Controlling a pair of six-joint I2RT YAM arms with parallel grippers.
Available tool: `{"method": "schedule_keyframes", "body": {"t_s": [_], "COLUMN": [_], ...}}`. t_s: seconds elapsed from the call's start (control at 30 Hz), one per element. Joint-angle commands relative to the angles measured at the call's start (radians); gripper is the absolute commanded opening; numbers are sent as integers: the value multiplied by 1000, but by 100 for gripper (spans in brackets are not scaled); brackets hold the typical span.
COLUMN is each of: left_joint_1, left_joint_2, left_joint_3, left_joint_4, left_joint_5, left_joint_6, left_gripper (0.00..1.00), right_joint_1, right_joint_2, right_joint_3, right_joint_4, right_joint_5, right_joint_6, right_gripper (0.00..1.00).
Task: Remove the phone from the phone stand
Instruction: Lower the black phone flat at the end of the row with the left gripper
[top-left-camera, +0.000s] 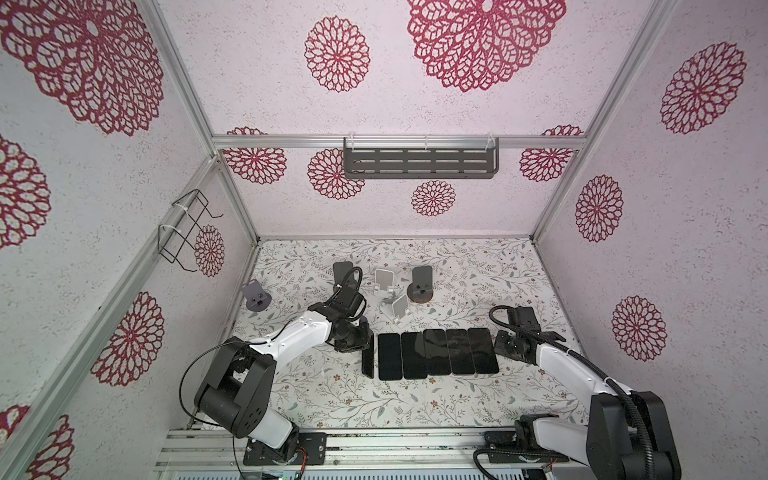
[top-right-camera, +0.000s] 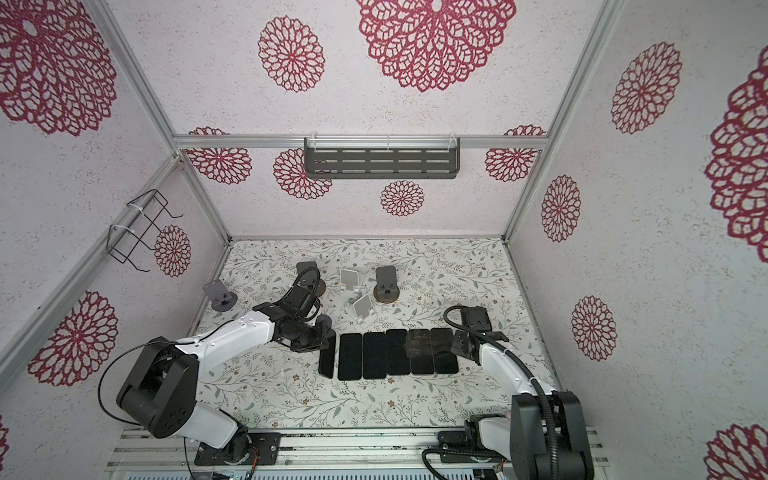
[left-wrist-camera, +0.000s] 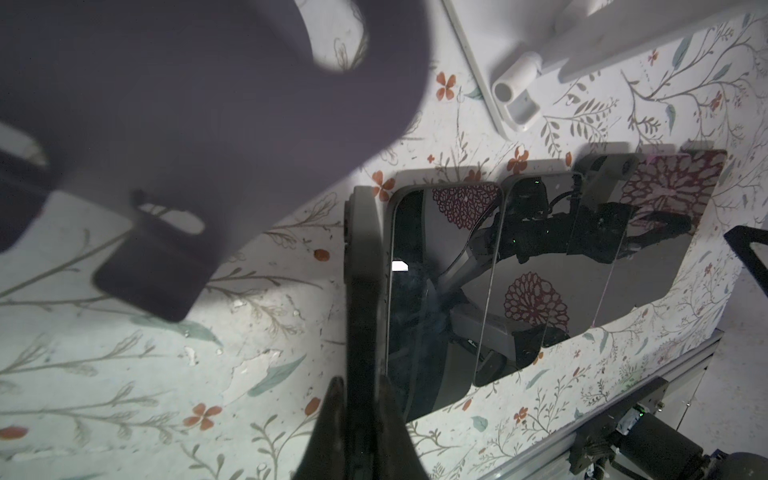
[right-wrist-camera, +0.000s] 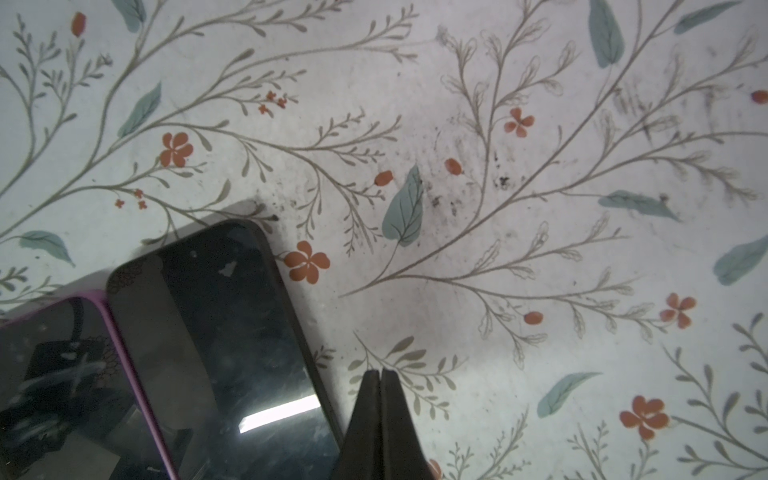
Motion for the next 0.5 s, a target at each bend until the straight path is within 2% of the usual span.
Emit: {"method": "schedule_keyframes", "body": {"t_s": [0.0, 0.47], "left_joint_1": [-10, -17], "left_joint_2": [22, 59], "left_joint_3": [28, 13], "left_joint_4": [51, 61], "left_joint_5": [-10, 22], "left_joint_6": [-21, -32], "left_gripper": [0, 0], "right_joint_1": [-7, -12], "right_joint_2": [-19, -33], "right_joint_3": [23, 27], "right_joint_4": [-13, -12], "right_joint_5": [9, 14], "right_joint_6": [-21, -29], "right_gripper": [0, 0]}}
